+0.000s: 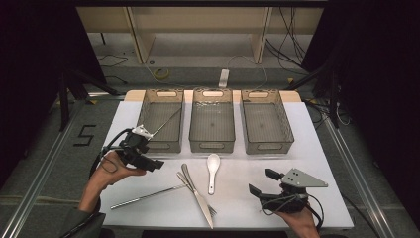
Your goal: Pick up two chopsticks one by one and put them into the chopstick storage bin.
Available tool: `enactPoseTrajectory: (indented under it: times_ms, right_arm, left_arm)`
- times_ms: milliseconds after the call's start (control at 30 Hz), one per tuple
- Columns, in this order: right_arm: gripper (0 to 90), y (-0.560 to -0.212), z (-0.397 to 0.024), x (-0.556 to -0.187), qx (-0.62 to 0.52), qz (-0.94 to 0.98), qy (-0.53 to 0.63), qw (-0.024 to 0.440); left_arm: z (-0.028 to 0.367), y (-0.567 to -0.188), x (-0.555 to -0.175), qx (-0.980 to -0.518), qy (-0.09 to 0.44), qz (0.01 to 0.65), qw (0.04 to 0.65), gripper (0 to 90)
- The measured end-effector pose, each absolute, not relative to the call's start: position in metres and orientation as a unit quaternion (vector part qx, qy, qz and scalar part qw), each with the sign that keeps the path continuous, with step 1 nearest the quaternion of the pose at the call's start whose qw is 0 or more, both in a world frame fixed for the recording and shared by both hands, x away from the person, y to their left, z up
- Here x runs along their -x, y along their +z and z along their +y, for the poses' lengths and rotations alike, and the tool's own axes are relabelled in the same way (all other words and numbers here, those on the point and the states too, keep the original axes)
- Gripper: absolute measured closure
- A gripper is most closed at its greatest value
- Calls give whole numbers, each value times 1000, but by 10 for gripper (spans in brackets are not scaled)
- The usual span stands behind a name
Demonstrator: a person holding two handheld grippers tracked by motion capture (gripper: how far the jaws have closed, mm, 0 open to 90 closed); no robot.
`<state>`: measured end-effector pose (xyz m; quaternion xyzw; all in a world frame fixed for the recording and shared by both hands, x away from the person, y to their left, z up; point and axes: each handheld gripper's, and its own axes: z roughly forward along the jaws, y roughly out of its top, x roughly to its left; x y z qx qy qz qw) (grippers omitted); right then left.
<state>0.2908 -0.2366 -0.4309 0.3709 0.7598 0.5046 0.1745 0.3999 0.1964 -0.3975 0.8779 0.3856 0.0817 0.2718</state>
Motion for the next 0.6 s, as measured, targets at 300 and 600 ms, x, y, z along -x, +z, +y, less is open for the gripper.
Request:
enactPoseTrajectory:
  times_ms: [300,600]
  right_arm:
    - [217,-431,-236,-291,-369,762,503,174]
    - [216,-431,-236,-291,-367,763,502,174]
  left_arm:
    - [197,-415,-387,-897,67,372,231,201]
    - [192,-430,-379,-919,55,349,175,235]
